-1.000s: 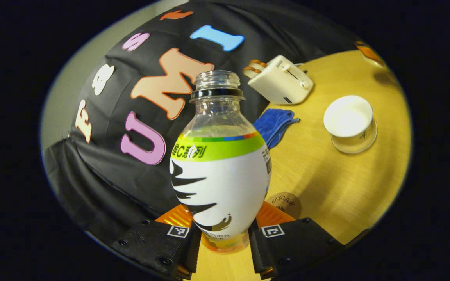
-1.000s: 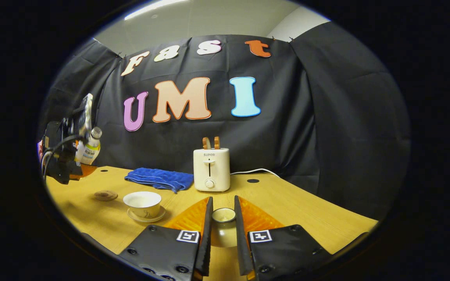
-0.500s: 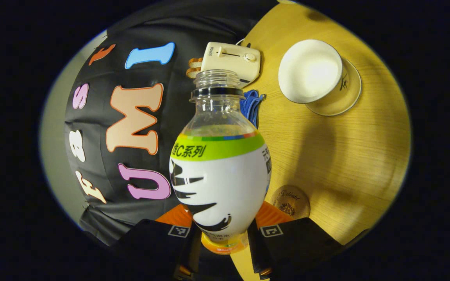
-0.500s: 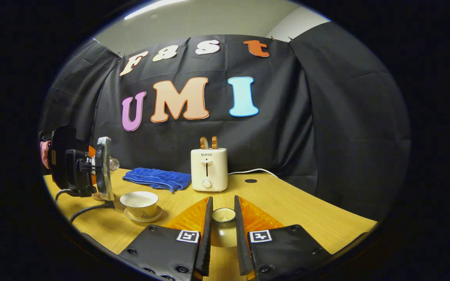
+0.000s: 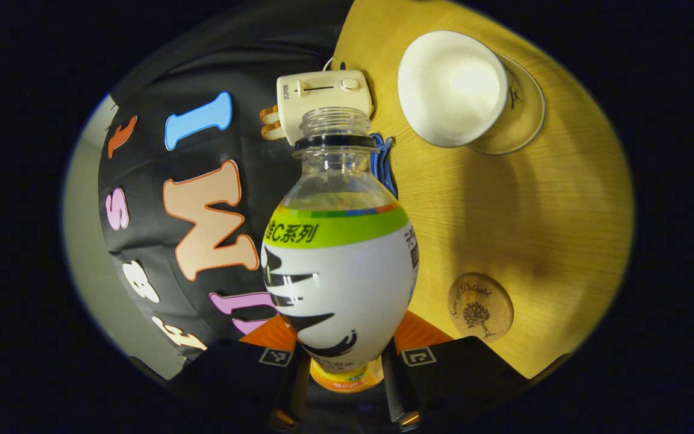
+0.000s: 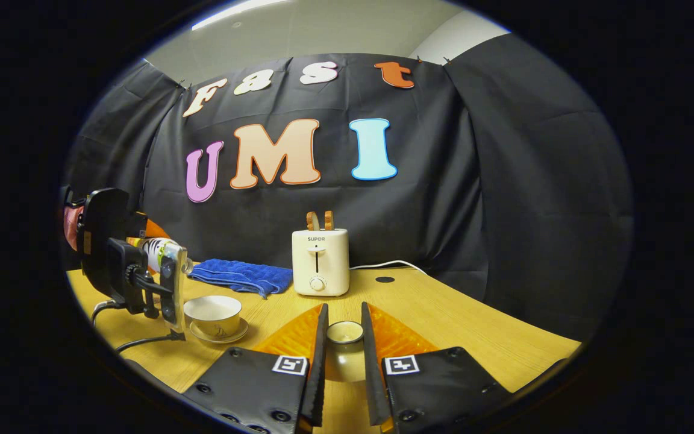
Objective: Open the teacup lid with one hand, grasp the water bottle and pour water into the teacup with the other hand; after pouring, place the water bottle on the coaster and then close the teacup lid.
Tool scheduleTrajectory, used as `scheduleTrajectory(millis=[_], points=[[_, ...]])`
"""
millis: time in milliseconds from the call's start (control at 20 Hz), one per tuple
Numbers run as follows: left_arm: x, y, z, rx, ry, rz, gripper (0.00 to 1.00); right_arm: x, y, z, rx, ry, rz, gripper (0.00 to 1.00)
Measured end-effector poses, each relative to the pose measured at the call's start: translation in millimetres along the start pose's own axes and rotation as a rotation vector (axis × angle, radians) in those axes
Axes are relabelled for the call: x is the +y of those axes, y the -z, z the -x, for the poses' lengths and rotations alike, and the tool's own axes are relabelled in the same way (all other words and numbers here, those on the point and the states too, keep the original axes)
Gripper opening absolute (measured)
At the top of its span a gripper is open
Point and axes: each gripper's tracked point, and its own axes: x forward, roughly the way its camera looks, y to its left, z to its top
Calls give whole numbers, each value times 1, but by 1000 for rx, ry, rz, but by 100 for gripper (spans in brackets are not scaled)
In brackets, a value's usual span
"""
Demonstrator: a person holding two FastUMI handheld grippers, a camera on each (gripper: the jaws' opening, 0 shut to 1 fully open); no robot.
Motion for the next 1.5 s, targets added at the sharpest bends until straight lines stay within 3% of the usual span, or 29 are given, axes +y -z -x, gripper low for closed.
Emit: scheduleTrajectory(millis=[400,800,1150,1500], points=[[13,-5,0,-2,-31,-176,50,0,0,-1,-1,0,0,33],[25,-3,1,7,-41,-269,50,-1,0,-1,0,-1,0,32],[66,-6,6,15,-95,-382,50,-1,1,-1,1,-1,0,33],[86,-9,11,19,-131,-421,50,-1,0,-1,0,-1,0,32]])
